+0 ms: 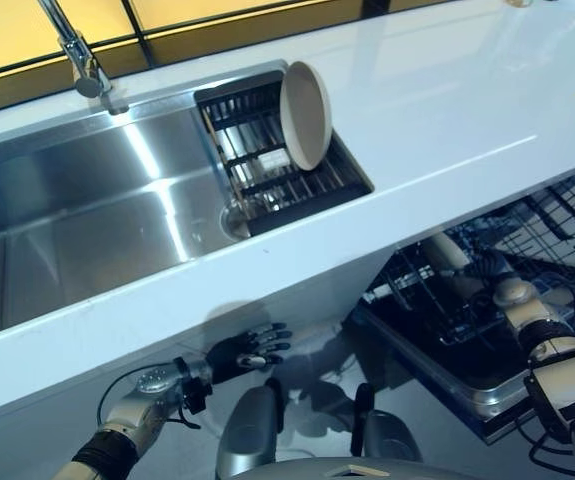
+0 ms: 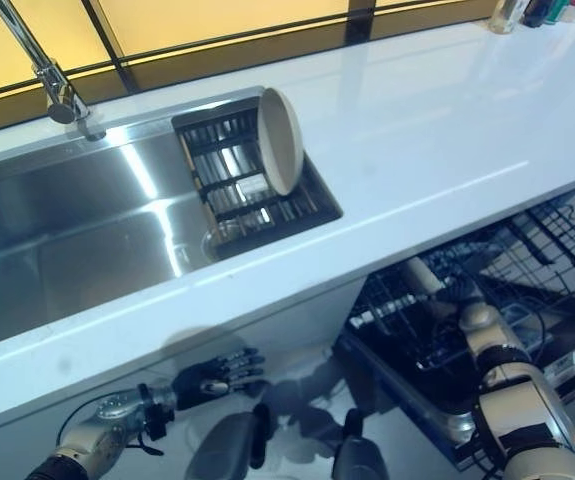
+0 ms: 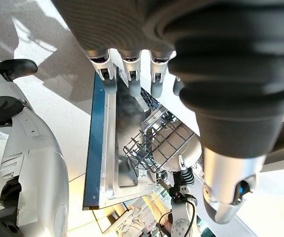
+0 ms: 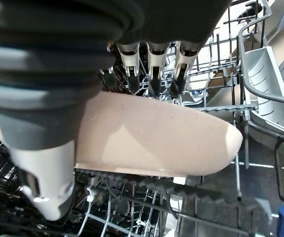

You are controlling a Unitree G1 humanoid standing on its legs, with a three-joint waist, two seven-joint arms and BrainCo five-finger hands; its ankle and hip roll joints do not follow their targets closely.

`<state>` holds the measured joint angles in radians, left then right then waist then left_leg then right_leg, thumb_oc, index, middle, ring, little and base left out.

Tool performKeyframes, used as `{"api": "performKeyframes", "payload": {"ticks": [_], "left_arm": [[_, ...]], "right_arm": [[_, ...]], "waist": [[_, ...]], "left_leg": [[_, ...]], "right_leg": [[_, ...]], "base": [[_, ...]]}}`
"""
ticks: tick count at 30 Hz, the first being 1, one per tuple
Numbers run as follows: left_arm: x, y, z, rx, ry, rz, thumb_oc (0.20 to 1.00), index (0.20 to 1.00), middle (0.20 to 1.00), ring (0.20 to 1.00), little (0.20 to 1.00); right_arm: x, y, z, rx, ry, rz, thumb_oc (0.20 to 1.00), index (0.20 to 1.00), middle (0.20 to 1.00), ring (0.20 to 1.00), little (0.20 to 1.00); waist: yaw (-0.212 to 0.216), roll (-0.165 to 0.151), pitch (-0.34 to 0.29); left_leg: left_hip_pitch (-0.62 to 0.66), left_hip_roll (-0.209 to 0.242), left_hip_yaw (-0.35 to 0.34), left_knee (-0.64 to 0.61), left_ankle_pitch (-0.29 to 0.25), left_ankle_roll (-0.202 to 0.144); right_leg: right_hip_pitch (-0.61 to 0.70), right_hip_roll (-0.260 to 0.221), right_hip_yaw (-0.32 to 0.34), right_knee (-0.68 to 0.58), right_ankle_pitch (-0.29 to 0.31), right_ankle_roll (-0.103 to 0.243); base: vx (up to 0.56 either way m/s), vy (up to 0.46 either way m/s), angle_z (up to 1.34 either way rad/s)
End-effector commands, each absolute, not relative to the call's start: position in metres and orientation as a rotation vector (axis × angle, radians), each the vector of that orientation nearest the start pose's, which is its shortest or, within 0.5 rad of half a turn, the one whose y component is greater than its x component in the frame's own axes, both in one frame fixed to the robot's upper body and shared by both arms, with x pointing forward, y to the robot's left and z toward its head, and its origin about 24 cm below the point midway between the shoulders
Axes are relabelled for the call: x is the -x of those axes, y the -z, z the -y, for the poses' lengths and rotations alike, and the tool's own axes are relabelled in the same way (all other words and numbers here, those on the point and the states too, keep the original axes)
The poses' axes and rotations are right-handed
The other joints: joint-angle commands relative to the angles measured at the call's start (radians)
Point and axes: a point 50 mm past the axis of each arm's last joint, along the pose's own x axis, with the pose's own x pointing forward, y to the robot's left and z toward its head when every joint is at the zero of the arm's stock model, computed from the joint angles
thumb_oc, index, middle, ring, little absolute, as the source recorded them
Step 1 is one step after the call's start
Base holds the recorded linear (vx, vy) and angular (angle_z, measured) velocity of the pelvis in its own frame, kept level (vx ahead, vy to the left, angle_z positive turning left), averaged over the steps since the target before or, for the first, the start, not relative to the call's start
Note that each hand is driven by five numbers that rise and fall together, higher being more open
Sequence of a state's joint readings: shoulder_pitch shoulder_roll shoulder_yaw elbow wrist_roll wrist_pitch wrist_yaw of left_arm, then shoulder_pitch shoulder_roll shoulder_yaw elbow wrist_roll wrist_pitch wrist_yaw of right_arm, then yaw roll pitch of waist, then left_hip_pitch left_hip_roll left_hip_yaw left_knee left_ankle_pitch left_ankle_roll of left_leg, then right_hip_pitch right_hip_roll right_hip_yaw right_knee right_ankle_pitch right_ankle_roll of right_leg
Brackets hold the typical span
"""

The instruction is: Pick up plates and place into dishwasher.

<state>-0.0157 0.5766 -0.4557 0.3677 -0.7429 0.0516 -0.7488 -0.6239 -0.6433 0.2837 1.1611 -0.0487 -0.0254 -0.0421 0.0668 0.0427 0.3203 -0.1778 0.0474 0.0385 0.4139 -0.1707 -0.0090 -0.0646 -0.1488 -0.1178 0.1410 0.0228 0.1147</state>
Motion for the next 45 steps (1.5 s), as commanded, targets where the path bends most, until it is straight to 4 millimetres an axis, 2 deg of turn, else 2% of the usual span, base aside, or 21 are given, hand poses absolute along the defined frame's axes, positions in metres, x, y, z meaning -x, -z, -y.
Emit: {"api": "performKeyframes", "payload": {"ticks": [1, 11, 20, 23, 26, 28, 30, 37, 39, 41, 45], "left_arm": [[-0.190, 0.029, -0.163, 0.370, 0.932, -0.454, 1.000, 1.000, 1.000, 1.000, 1.000], [-0.181, 0.032, -0.167, 0.415, 0.874, -0.429, 1.000, 1.000, 1.000, 1.000, 1.000], [-0.171, 0.038, -0.173, 0.428, 0.843, -0.418, 1.000, 1.000, 1.000, 1.000, 1.000], [-0.169, 0.039, -0.175, 0.421, 0.844, -0.405, 1.000, 1.000, 1.000, 1.000, 1.000], [-0.168, 0.039, -0.169, 0.425, 0.894, -0.397, 1.000, 1.000, 1.000, 1.000, 1.000], [-0.165, 0.039, -0.161, 0.409, 0.968, -0.400, 1.000, 1.000, 1.000, 1.000, 1.000], [-0.163, 0.035, -0.146, 0.395, 1.085, -0.385, 1.000, 1.000, 1.000, 1.000, 1.000], [-0.167, 0.010, -0.088, 0.360, 1.421, -0.331, 1.000, 1.000, 1.000, 1.000, 1.000], [-0.170, -0.002, -0.070, 0.331, 1.487, -0.284, 1.000, 1.000, 1.000, 1.000, 1.000], [-0.172, -0.010, -0.062, 0.330, 1.510, -0.236, 1.000, 1.000, 1.000, 1.000, 1.000], [-0.186, -0.052, -0.037, 0.417, 1.504, -0.025, 1.000, 1.000, 1.000, 1.000, 1.000]], "right_arm": [[-0.313, -0.052, 0.353, 0.792, 0.283, -0.471, 1.000, 1.000, 1.000, 1.000, 1.000], [-0.293, -0.050, 0.354, 0.341, 0.339, -0.236, 1.000, 1.000, 1.000, 1.000, 1.000], [-0.271, -0.057, 0.357, 0.102, 0.351, -0.058, 1.000, 1.000, 1.000, 1.000, 1.000], [-0.266, -0.062, 0.353, -0.092, 0.378, 0.065, 1.000, 1.000, 1.000, 1.000, 1.000], [-0.260, -0.063, 0.349, -0.373, 0.429, 0.206, 1.000, 1.000, 1.000, 1.000, 1.000], [-0.255, -0.056, 0.340, -0.525, 0.435, 0.268, 1.000, 1.000, 1.000, 1.000, 1.000], [-0.253, -0.055, 0.326, -0.591, 0.426, 0.319, 1.000, 1.000, 1.000, 1.000, 1.000], [-0.256, -0.068, 0.289, -0.701, 0.389, 0.470, 1.000, 1.000, 1.000, 1.000, 1.000], [-0.257, -0.073, 0.276, -0.732, 0.344, 0.494, 1.000, 1.000, 1.000, 1.000, 1.000], [-0.256, -0.076, 0.270, -0.741, 0.317, 0.509, 1.000, 1.000, 1.000, 1.000, 1.000], [-0.251, -0.091, 0.252, -0.751, 0.225, 0.572, 1.000, 1.000, 1.000, 1.000, 1.000]], "waist": [[0.005, 0.000, -0.050], [-0.047, -0.016, -0.096], [-0.087, -0.035, -0.125], [-0.107, -0.038, -0.136], [-0.127, -0.041, -0.149], [-0.138, -0.039, -0.157], [-0.153, -0.039, -0.164], [-0.205, -0.037, -0.178], [-0.221, -0.038, -0.178], [-0.230, -0.041, -0.180], [-0.258, -0.050, -0.193]], "left_leg": [[0.021, 0.031, 0.062, -0.085, 0.034, 0.005], [0.098, 0.026, 0.092, -0.141, 0.019, 0.015], [0.139, 0.015, 0.119, -0.162, 0.001, 0.029], [0.153, 0.009, 0.128, -0.169, -0.007, 0.035], [0.165, 0.002, 0.140, -0.170, -0.018, 0.040], [0.171, -0.004, 0.146, -0.169, -0.027, 0.045], [0.176, -0.011, 0.150, -0.166, -0.033, 0.052], [0.199, -0.042, 0.155, -0.188, -0.037, 0.074], [0.198, -0.049, 0.157, -0.191, -0.036, 0.080], [0.197, -0.053, 0.159, -0.191, -0.038, 0.083], [0.199, -0.060, 0.170, -0.198, -0.038, 0.089]], "right_leg": [[-0.010, -0.034, -0.006, 0.029, -0.001, 0.047], [0.015, -0.029, 0.025, 0.020, -0.014, 0.052], [0.017, -0.025, 0.056, 0.018, -0.010, 0.061], [0.012, -0.024, 0.068, 0.018, -0.005, 0.063], [0.014, -0.023, 0.081, 0.013, -0.003, 0.064], [0.010, -0.023, 0.092, 0.017, 0.004, 0.065], [0.005, -0.026, 0.103, 0.024, 0.016, 0.066], [-0.015, -0.040, 0.141, 0.038, 0.074, 0.069], [-0.024, -0.040, 0.154, 0.044, 0.089, 0.068], [-0.031, -0.040, 0.164, 0.047, 0.098, 0.068], [-0.043, -0.034, 0.189, 0.050, 0.115, 0.068]], "base": [[0.01, 0.042, -0.03], [0.03, 0.053, -0.06], [0.00, 0.025, -0.12], [-0.01, 0.033, -0.09], [-0.01, 0.035, -0.14], [-0.02, 0.040, -0.05], [-0.03, 0.040, -0.15], [-0.03, 0.039, -0.06], [-0.05, 0.025, -0.21], [-0.03, 0.018, -0.10], [0.00, 0.024, -0.06]]}}
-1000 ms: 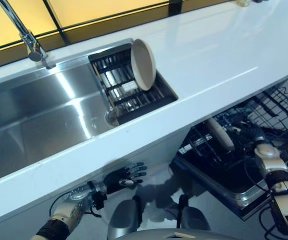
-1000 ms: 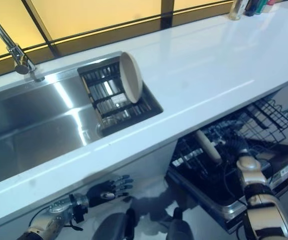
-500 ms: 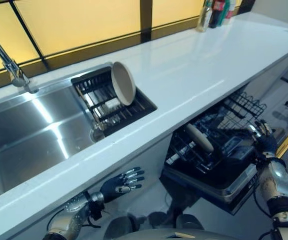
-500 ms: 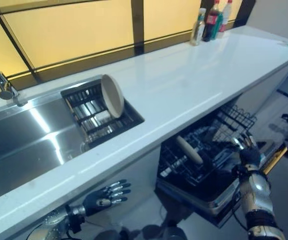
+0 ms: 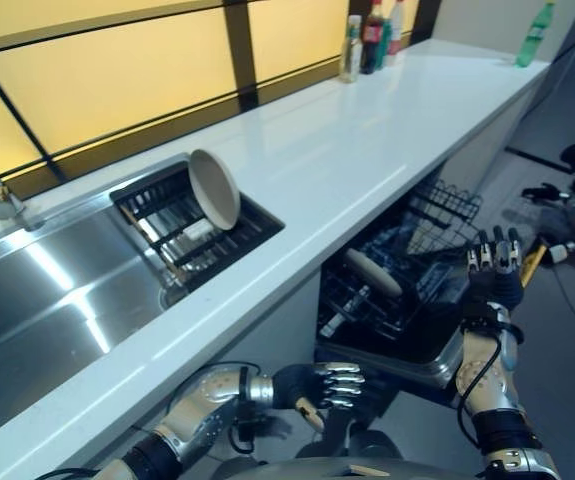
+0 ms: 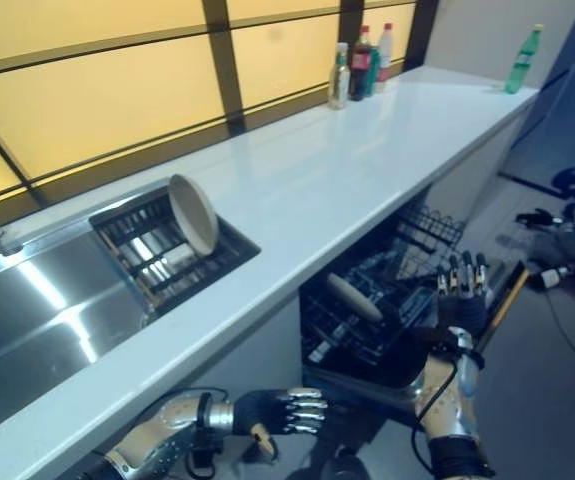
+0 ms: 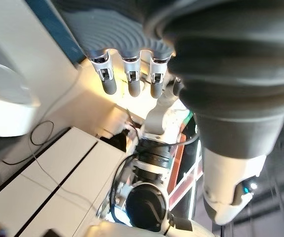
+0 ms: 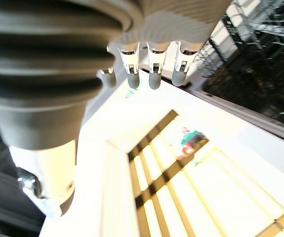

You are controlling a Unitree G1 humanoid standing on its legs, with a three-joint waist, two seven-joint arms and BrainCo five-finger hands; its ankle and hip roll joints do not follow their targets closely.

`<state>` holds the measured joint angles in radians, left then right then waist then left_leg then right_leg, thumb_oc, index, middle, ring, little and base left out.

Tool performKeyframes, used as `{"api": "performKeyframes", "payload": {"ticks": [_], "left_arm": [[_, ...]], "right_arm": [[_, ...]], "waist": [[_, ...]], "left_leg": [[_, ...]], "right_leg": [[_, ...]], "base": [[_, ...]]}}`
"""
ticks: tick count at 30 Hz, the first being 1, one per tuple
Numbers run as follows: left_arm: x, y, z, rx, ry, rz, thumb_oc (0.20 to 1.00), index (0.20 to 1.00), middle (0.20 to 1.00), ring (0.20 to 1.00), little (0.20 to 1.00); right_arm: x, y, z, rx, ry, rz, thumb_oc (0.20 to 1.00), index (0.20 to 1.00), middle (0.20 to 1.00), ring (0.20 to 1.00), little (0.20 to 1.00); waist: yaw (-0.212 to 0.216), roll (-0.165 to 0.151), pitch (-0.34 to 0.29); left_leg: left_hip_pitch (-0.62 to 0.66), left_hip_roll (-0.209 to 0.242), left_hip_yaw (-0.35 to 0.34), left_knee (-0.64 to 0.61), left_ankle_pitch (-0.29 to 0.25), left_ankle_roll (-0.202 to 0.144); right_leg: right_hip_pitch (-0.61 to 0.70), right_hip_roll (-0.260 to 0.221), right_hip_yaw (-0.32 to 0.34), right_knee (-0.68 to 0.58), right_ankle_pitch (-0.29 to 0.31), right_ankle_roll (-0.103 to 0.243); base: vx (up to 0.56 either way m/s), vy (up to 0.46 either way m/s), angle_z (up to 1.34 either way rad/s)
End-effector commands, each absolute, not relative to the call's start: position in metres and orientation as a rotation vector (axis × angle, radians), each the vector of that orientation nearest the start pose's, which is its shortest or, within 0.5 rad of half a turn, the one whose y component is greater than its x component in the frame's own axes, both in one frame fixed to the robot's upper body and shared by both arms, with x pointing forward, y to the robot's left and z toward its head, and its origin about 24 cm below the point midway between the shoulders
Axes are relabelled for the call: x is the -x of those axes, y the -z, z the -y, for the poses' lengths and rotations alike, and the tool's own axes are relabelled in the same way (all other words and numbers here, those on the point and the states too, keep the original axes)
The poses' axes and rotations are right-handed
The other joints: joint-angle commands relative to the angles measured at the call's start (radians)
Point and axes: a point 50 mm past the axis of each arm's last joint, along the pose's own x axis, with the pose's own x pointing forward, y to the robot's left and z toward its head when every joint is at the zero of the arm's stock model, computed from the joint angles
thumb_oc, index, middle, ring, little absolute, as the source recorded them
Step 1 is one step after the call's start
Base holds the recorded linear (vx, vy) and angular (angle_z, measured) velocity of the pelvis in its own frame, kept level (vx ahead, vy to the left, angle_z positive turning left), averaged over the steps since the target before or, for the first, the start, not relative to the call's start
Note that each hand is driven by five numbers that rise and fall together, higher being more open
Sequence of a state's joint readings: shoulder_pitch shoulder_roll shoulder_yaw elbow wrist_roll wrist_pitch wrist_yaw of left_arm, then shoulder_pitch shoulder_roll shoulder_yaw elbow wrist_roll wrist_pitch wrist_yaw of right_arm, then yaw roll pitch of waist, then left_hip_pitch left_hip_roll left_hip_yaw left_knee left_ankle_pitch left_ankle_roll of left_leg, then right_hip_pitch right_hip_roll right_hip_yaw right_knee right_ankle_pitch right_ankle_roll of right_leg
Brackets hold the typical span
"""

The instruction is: Pick up plates and place into dishwasher.

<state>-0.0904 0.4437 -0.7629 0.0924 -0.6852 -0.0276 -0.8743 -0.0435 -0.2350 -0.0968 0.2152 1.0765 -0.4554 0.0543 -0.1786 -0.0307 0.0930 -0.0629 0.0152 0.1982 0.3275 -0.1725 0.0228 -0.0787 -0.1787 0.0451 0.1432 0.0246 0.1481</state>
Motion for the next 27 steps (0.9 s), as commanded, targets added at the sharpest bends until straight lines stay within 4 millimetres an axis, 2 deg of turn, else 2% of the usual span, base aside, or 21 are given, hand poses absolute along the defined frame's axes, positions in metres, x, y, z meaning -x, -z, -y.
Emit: {"api": "performKeyframes", "payload": {"ticks": [1, 6, 10, 15, 19, 24, 27], "left_arm": [[-0.189, -0.060, -0.032, 0.426, 1.491, 0.016, 1.000, 1.000, 1.000, 1.000, 1.000], [-0.202, -0.093, -0.020, 0.472, 1.420, 0.153, 1.000, 1.000, 1.000, 1.000, 1.000], [-0.211, -0.112, -0.024, 0.464, 1.334, 0.233, 1.000, 1.000, 1.000, 1.000, 1.000], [-0.227, -0.144, -0.046, 0.513, 1.179, 0.388, 1.000, 1.000, 1.000, 1.000, 1.000], [-0.235, -0.168, -0.070, 0.501, 1.000, 0.528, 1.000, 1.000, 1.000, 1.000, 1.000], [-0.241, -0.184, -0.101, 0.517, 0.842, 0.612, 1.000, 1.000, 1.000, 1.000, 1.000], [-0.243, -0.188, -0.112, 0.527, 0.756, 0.641, 1.000, 1.000, 1.000, 1.000, 1.000]], "right_arm": [[-0.250, -0.092, 0.248, -0.754, 0.211, 0.575, 1.000, 1.000, 1.000, 1.000, 1.000], [-0.247, -0.087, 0.232, -0.733, 0.146, 0.513, 1.000, 1.000, 1.000, 1.000, 1.000], [-0.246, -0.085, 0.223, -0.820, 0.098, 0.501, 1.000, 1.000, 1.000, 1.000, 1.000], [-0.237, -0.107, 0.216, -0.913, 0.049, 0.656, 1.000, 1.000, 1.000, 1.000, 1.000], [-0.225, -0.132, 0.207, -0.868, -0.044, 0.764, 1.000, 1.000, 1.000, 1.000, 1.000], [-0.216, -0.156, 0.209, -0.725, -0.130, 0.871, 1.000, 1.000, 1.000, 1.000, 1.000], [-0.223, -0.162, 0.204, -0.703, -0.203, 0.863, 1.000, 1.000, 1.000, 1.000, 1.000]], "waist": [[-0.018, 0.022, 0.031], [-0.022, 0.015, 0.017], [-0.011, 0.013, 0.010], [0.008, 0.018, 0.001], [0.021, 0.023, -0.007], [0.051, 0.023, -0.020], [0.079, 0.022, -0.025]], "left_leg": [[0.085, -0.029, 0.012, -0.115, -0.035, 0.057], [0.087, -0.041, 0.006, -0.126, -0.030, 0.059], [0.092, -0.049, -0.010, -0.147, -0.019, 0.060], [0.104, -0.058, -0.030, -0.178, -0.010, 0.061], [0.112, -0.058, -0.042, -0.198, 0.006, 0.054], [0.110, -0.064, -0.076, -0.206, 0.015, 0.046], [0.112, -0.074, -0.127, -0.224, 0.024, 0.046]], "right_leg": [[-0.030, -0.002, 0.030, 0.048, 0.113, 0.034], [-0.030, 0.002, 0.034, 0.044, 0.108, 0.031], [-0.023, 0.003, 0.023, 0.033, 0.104, 0.027], [-0.025, 0.003, 0.003, 0.032, 0.109, 0.026], [-0.019, 0.011, -0.011, 0.032, 0.099, 0.025], [-0.006, 0.020, -0.028, 0.033, 0.069, 0.015], [-0.001, 0.026, -0.036, 0.036, 0.052, 0.010]], "base": [[0.01, 0.018, -0.11], [0.02, 0.008, -0.06], [0.00, 0.000, 0.00], [-0.02, 0.030, 0.06], [-0.03, 0.051, 0.14], [-0.02, 0.056, 0.05], [-0.02, 0.065, 0.09]]}}
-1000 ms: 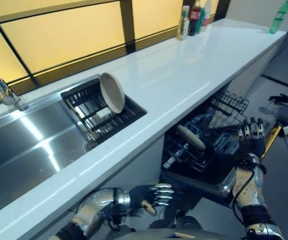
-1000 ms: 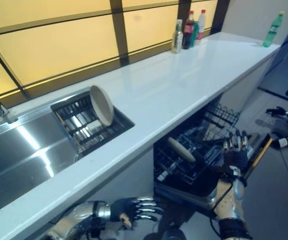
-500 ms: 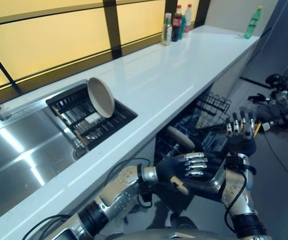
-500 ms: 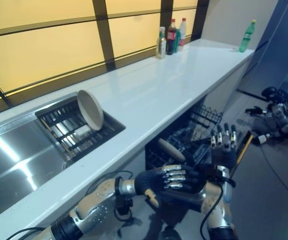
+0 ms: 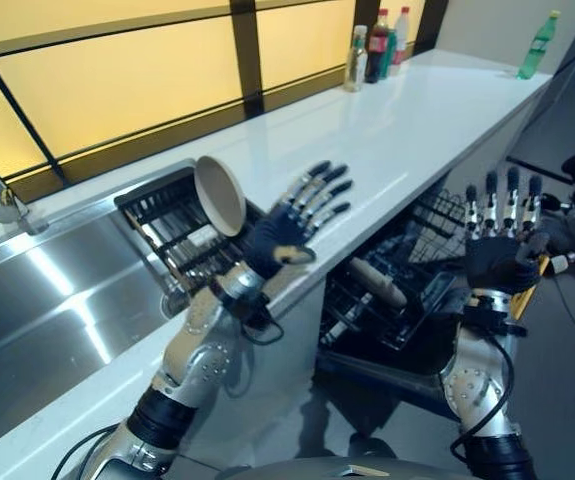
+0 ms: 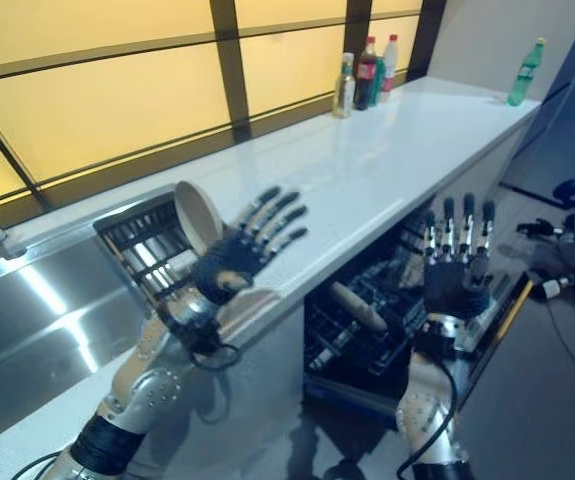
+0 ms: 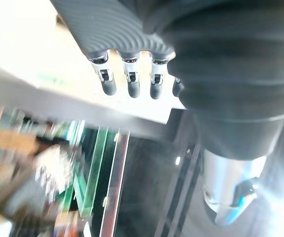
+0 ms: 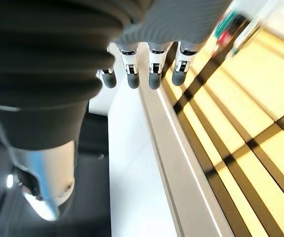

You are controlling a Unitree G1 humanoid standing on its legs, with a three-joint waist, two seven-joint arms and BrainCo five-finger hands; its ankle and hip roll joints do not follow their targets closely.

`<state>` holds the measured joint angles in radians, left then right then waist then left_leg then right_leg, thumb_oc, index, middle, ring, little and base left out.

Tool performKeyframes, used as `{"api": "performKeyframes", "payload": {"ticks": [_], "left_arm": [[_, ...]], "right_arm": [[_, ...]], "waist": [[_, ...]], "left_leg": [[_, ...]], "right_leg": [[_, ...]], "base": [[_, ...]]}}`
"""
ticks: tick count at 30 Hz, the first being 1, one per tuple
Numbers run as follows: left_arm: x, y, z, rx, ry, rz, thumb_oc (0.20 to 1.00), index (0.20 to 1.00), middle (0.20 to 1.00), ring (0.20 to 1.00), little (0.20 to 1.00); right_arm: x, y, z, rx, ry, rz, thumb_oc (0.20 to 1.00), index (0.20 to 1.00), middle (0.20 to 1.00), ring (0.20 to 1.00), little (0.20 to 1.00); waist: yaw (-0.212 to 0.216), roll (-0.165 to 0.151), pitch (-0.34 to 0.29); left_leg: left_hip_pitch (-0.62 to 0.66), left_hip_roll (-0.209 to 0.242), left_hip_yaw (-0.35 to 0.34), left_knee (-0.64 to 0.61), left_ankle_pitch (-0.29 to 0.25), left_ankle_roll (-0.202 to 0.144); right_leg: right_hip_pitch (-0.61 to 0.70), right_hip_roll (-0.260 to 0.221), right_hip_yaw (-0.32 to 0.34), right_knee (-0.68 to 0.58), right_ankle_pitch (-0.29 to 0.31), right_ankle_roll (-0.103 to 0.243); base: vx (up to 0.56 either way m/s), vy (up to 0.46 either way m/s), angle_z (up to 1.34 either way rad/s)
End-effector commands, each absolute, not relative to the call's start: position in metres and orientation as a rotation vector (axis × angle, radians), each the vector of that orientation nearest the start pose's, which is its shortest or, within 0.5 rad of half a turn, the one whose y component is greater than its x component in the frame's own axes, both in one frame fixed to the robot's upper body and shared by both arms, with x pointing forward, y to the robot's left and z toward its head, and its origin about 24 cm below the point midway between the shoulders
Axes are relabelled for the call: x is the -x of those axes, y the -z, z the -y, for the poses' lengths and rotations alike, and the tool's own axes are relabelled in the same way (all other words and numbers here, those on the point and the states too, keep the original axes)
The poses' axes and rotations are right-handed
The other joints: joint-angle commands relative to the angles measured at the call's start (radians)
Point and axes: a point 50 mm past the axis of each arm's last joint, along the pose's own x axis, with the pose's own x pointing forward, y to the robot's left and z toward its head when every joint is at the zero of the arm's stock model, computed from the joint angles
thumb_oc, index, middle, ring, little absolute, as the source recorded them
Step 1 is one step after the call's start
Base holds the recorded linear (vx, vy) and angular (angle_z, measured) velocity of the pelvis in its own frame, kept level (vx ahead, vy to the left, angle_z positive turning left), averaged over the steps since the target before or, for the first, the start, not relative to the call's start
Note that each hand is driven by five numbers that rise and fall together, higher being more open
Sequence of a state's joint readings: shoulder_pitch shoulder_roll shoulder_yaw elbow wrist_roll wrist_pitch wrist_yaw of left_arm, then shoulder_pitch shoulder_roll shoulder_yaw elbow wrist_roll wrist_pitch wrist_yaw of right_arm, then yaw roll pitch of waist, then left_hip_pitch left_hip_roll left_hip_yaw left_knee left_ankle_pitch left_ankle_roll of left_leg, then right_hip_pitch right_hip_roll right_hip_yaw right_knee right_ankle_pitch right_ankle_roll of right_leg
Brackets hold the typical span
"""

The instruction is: Pick up plates and place into dishwasher.

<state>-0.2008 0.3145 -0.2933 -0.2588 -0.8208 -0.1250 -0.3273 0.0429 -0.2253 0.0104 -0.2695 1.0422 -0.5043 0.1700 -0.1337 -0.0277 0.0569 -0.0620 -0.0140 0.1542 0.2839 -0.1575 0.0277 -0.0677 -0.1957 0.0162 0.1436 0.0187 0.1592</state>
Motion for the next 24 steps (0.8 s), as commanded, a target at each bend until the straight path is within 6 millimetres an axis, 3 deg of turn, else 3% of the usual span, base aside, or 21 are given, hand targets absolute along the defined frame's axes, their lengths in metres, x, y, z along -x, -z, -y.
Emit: {"api": "performKeyframes", "payload": {"ticks": [1, 7, 10, 12, 14, 21, 24], "left_arm": [[-0.244, -0.189, -0.115, 0.529, 0.731, 0.650, 1.000, 1.000, 1.000, 1.000, 1.000], [-0.250, -0.184, -0.121, 0.455, 0.609, 0.644, 1.000, 1.000, 1.000, 1.000, 1.000], [-0.257, -0.177, -0.126, 0.404, 0.562, 0.612, 1.000, 1.000, 1.000, 1.000, 1.000], [-0.261, -0.171, -0.128, 0.355, 0.554, 0.588, 1.000, 1.000, 1.000, 1.000, 1.000], [-0.263, -0.169, -0.130, 0.321, 0.551, 0.582, 1.000, 1.000, 1.000, 1.000, 1.000], [-0.269, -0.169, -0.128, 0.306, 0.543, 0.570, 1.000, 1.000, 1.000, 1.000, 1.000], [-0.267, -0.167, -0.129, 0.303, 0.535, 0.565, 1.000, 1.000, 1.000, 1.000, 1.000]], "right_arm": [[-0.227, -0.161, 0.200, -0.711, -0.220, 0.842, 1.000, 1.000, 1.000, 1.000, 1.000], [-0.245, -0.148, 0.172, -0.756, -0.293, 0.694, 1.000, 1.000, 1.000, 1.000, 1.000], [-0.248, -0.147, 0.165, -0.771, -0.312, 0.683, 1.000, 1.000, 1.000, 1.000, 1.000], [-0.249, -0.150, 0.164, -0.769, -0.307, 0.697, 1.000, 1.000, 1.000, 1.000, 1.000], [-0.248, -0.150, 0.167, -0.765, -0.296, 0.703, 1.000, 1.000, 1.000, 1.000, 1.000], [-0.249, -0.146, 0.172, -0.746, -0.301, 0.678, 1.000, 1.000, 1.000, 1.000, 1.000], [-0.250, -0.149, 0.178, -0.739, -0.308, 0.668, 1.000, 1.000, 1.000, 1.000, 1.000]], "waist": [[0.045, 0.019, 0.010], [0.096, 0.020, 0.002], [0.104, 0.027, 0.004], [0.097, 0.048, 0.021], [0.091, 0.049, 0.032], [0.032, 0.011, 0.041], [0.020, 0.002, 0.040]], "left_leg": [[0.113, -0.047, -0.095, -0.186, 0.013, 0.041], [0.109, -0.068, -0.150, -0.212, 0.035, 0.050], [0.106, -0.079, -0.162, -0.208, 0.032, 0.065], [0.103, -0.080, -0.178, -0.190, 0.030, 0.076], [0.097, -0.088, -0.194, -0.166, 0.027, 0.077], [0.123, -0.116, -0.252, -0.134, -0.023, 0.051], [0.126, -0.106, -0.259, -0.127, -0.036, 0.050]], "right_leg": [[-0.010, 0.045, -0.011, 0.036, 0.052, -0.003], [-0.007, 0.031, -0.035, 0.087, 0.055, -0.005], [-0.033, 0.021, -0.030, 0.177, 0.080, -0.012], [-0.089, 0.040, 0.005, 0.336, 0.120, -0.029], [-0.121, 0.056, 0.028, 0.384, 0.139, -0.037], [-0.122, 0.126, 0.138, 0.084, 0.126, -0.015], [-0.139, 0.157, 0.181, 0.063, 0.120, -0.009]], "base": [[-0.02, 0.071, 0.04], [-0.03, 0.096, 0.15], [-0.02, 0.132, 0.30], [-0.02, 0.160, 0.43], [0.02, 0.091, 0.59], [0.13, -0.031, 0.40], [0.13, -0.066, 0.38]]}}
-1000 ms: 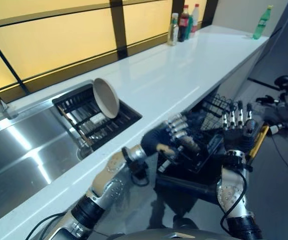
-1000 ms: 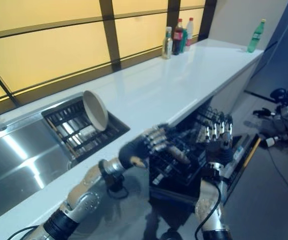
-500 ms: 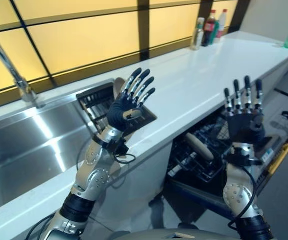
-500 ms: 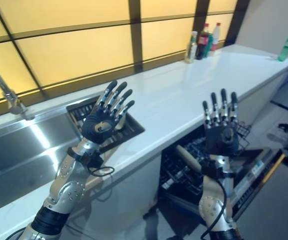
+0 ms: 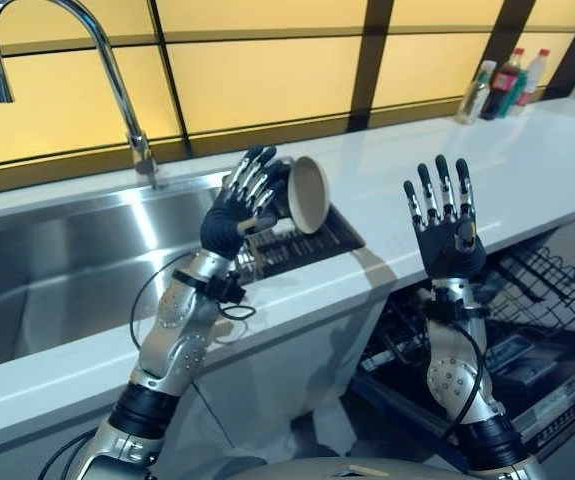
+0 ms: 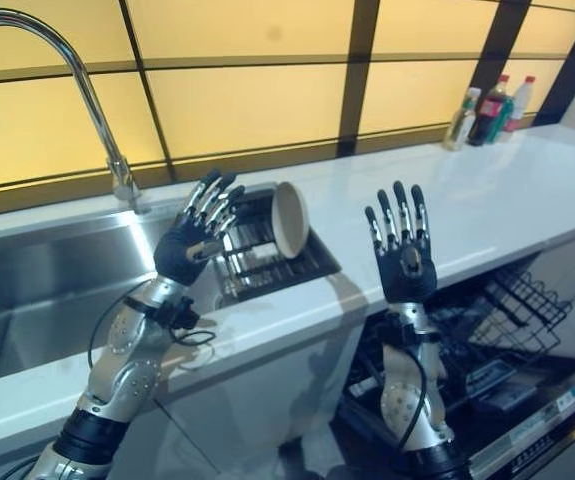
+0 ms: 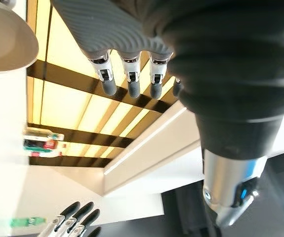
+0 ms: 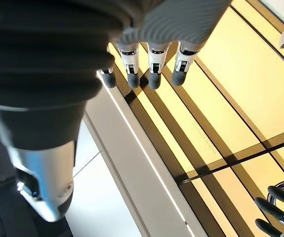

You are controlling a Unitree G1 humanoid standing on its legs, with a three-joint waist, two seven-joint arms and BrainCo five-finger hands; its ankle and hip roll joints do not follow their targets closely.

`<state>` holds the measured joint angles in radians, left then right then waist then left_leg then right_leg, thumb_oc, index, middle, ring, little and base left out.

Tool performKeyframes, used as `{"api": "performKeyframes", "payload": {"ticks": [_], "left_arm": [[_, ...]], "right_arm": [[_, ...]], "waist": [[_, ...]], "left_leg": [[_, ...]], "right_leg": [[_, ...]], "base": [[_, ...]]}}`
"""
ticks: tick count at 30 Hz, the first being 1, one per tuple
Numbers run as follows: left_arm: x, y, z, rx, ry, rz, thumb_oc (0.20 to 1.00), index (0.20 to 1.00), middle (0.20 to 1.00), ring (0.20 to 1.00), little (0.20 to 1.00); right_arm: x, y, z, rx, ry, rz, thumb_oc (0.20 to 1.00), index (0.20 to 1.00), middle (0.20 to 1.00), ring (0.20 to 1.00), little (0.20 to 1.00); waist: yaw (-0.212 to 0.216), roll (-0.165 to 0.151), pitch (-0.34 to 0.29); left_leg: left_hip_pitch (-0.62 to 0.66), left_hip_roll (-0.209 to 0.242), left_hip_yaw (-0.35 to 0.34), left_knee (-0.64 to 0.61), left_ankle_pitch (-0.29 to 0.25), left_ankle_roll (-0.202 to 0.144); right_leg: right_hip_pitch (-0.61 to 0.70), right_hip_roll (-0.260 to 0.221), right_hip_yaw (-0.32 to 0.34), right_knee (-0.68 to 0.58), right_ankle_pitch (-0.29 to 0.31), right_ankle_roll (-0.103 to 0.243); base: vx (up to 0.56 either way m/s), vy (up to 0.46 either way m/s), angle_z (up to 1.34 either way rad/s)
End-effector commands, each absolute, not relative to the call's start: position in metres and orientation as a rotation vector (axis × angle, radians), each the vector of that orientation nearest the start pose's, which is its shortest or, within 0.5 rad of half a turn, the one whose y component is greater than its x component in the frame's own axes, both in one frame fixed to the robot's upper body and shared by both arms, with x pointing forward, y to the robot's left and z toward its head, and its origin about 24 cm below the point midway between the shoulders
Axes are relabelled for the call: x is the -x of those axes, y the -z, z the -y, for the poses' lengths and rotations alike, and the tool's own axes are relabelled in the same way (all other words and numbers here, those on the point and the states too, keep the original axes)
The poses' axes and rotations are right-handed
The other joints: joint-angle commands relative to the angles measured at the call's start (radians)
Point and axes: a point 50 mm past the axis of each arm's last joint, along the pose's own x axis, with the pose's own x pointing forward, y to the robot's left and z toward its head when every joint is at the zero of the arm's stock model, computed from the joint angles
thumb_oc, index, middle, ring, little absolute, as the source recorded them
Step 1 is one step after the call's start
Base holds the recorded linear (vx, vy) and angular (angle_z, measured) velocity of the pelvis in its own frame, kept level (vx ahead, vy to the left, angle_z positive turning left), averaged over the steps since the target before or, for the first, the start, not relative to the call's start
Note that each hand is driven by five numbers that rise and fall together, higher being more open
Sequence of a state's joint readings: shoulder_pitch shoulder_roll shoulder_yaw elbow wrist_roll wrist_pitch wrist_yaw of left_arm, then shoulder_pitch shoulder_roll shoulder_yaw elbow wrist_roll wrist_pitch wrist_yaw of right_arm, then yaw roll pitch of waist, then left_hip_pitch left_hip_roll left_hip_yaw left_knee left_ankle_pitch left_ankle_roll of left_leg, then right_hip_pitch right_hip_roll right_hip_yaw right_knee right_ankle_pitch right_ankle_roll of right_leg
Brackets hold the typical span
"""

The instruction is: Pick up plates and place into dishwasher.

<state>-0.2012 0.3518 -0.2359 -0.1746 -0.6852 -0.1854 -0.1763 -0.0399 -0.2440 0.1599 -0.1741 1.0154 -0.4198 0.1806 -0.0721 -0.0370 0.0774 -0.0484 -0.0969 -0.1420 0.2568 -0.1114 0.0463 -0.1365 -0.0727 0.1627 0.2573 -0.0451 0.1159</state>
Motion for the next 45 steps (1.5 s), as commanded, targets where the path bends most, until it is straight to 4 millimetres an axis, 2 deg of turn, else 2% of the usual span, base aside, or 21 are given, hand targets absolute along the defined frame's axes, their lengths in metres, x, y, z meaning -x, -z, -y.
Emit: {"api": "performKeyframes", "payload": {"ticks": [1, 4, 9, 13, 17, 24, 31, 34, 45], "left_arm": [[-0.266, -0.167, -0.130, 0.298, 0.540, 0.565, 1.000, 1.000, 1.000, 1.000, 1.000], [-0.262, -0.163, -0.135, 0.283, 0.535, 0.551, 1.000, 1.000, 1.000, 1.000, 1.000], [-0.260, -0.161, -0.150, 0.273, 0.489, 0.539, 1.000, 1.000, 1.000, 1.000, 1.000], [-0.260, -0.162, -0.149, 0.320, 0.544, 0.557, 1.000, 1.000, 1.000, 1.000, 1.000], [-0.253, -0.166, -0.143, 0.382, 0.592, 0.602, 1.000, 1.000, 1.000, 1.000, 1.000], [-0.245, -0.168, -0.138, 0.340, 0.588, 0.604, 1.000, 1.000, 1.000, 1.000, 1.000], [-0.257, -0.178, -0.126, 0.263, 0.606, 0.576, 1.000, 1.000, 1.000, 1.000, 1.000], [-0.265, -0.183, -0.127, 0.217, 0.594, 0.573, 1.000, 1.000, 1.000, 1.000, 1.000], [-0.273, -0.199, -0.140, 0.177, 0.519, 0.655, 1.000, 1.000, 1.000, 1.000, 1.000]], "right_arm": [[-0.250, -0.149, 0.181, -0.735, -0.307, 0.668, 1.000, 1.000, 1.000, 1.000, 1.000], [-0.249, -0.148, 0.187, -0.720, -0.282, 0.655, 1.000, 1.000, 1.000, 1.000, 1.000], [-0.246, -0.143, 0.193, -0.702, -0.231, 0.604, 1.000, 1.000, 1.000, 1.000, 1.000], [-0.230, -0.132, 0.205, -0.666, -0.161, 0.595, 1.000, 1.000, 1.000, 1.000, 1.000], [-0.223, -0.131, 0.211, -0.668, -0.161, 0.620, 1.000, 1.000, 1.000, 1.000, 1.000], [-0.222, -0.124, 0.196, -0.719, -0.236, 0.556, 1.000, 1.000, 1.000, 1.000, 1.000], [-0.230, -0.131, 0.185, -0.729, -0.289, 0.555, 1.000, 1.000, 1.000, 1.000, 1.000], [-0.232, -0.133, 0.184, -0.722, -0.303, 0.541, 1.000, 1.000, 1.000, 1.000, 1.000], [-0.233, -0.127, 0.198, -0.706, -0.278, 0.526, 1.000, 1.000, 1.000, 1.000, 1.000]], "waist": [[-0.039, 0.009, 0.015], [-0.035, 0.002, 0.001], [-0.047, 0.003, -0.012], [-0.098, 0.004, -0.019], [-0.109, 0.003, 0.001], [-0.120, 0.003, 0.010], [-0.124, -0.001, 0.033], [-0.130, 0.000, 0.044], [-0.152, 0.001, 0.114]], "left_leg": [[0.107, -0.020, 0.031, -0.099, -0.082, 0.029], [0.107, -0.011, 0.032, -0.104, -0.083, 0.021], [0.122, 0.018, 0.078, -0.111, -0.091, 0.017], [0.114, 0.101, 0.229, -0.154, -0.047, -0.008], [0.088, 0.123, 0.223, -0.167, -0.027, -0.023], [0.115, 0.128, 0.259, -0.163, -0.036, -0.022], [0.094, 0.136, 0.257, -0.130, -0.039, -0.025], [0.081, 0.141, 0.257, -0.110, -0.041, -0.026], [-0.022, 0.155, 0.246, -0.046, -0.013, -0.040]], "right_leg": [[-0.053, 0.035, 0.036, -0.074, 0.155, 0.034], [-0.015, 0.044, 0.042, -0.116, 0.124, 0.035], [0.007, 0.057, 0.025, -0.123, 0.084, 0.022], [0.019, 0.044, -0.037, -0.145, 0.070, 0.015], [-0.007, 0.022, -0.064, -0.124, 0.063, 0.021], [-0.018, 0.016, -0.053, -0.113, 0.066, 0.034], [-0.053, 0.021, -0.049, -0.073, 0.057, 0.040], [-0.072, 0.023, -0.045, -0.048, 0.052, 0.042], [-0.152, 0.041, -0.038, 0.023, 0.040, 0.021]], "base": [[0.11, -0.086, 0.48], [0.13, -0.077, 0.17], [0.19, -0.040, -0.02], [0.06, -0.004, 0.43], [-0.03, 0.005, 0.65], [0.09, 0.014, 0.09], [0.05, -0.027, -0.02], [0.07, -0.028, 0.00], [0.00, 0.000, -0.01]]}}
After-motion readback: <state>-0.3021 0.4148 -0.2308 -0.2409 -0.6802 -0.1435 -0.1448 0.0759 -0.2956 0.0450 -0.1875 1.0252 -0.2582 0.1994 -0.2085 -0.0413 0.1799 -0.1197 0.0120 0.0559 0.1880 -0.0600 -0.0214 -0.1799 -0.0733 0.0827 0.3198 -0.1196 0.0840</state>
